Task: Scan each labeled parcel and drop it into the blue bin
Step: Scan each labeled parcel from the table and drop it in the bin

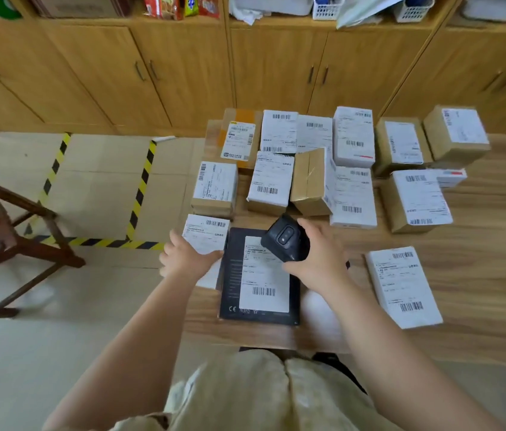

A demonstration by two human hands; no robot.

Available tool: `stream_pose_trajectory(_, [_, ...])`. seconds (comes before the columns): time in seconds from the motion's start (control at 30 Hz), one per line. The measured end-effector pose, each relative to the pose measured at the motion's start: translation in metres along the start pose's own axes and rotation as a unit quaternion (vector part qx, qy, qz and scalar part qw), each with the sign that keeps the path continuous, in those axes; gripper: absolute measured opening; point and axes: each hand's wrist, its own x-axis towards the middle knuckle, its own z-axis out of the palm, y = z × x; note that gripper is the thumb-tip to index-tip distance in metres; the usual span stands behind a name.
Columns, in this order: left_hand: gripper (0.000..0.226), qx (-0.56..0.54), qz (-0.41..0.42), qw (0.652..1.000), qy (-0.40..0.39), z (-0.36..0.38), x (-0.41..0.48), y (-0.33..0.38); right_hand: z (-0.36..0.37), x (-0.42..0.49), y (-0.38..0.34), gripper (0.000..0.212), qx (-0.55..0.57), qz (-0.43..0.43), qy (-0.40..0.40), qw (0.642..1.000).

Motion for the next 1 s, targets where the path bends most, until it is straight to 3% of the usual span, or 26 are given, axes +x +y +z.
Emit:
stream_pose_trajectory(0.17, [0.114, -0.074, -0.021, 0.994, -0.083, 0.002, 0.015, -0.013, 0.013, -0.006, -0.013, 0.089, -0.027, 0.008, -0.005, 1.0])
stream_pose_trajectory(0.4, [0.098, 0.001, 0.02, 1.0, 0.002, 0.014, -0.011, 0.008, 0.009, -0.016, -0.007, 0.09, -0.04, 0.039, 0.002, 0.998])
stream_pose_trajectory(0.5, [0.077, -0.018, 0.068, 0.997, -0.033, 0.028, -0.02, 0.022, 0.005, -0.018, -0.001, 0.091, -0.031, 0.056, 0.009, 0.998])
stream_pose_trajectory(0.6, [0.035, -0.129, 0.107, 0.98, -0.11, 0.036, -0.023, 0.032, 0.0, -0.019, 0.004, 0.09, -0.02, 0.061, 0.02, 0.998])
stream_pose_trajectory(0.67, [0.021, -0.209, 0.092, 0.959, -0.166, 0.038, -0.026, 0.038, -0.006, -0.022, 0.008, 0.09, -0.029, 0.07, 0.028, 0.997])
stream_pose_trajectory(0.8, [0.027, -0.364, 0.03, 0.89, -0.273, 0.039, -0.035, 0.043, -0.019, -0.026, 0.019, 0.093, -0.051, 0.093, 0.06, 0.992])
stream_pose_trajectory(1.0, [0.05, -0.417, 0.106, 0.874, -0.226, 0.026, -0.038, 0.051, -0.039, -0.024, 0.024, 0.088, -0.098, 0.087, 0.137, 0.982])
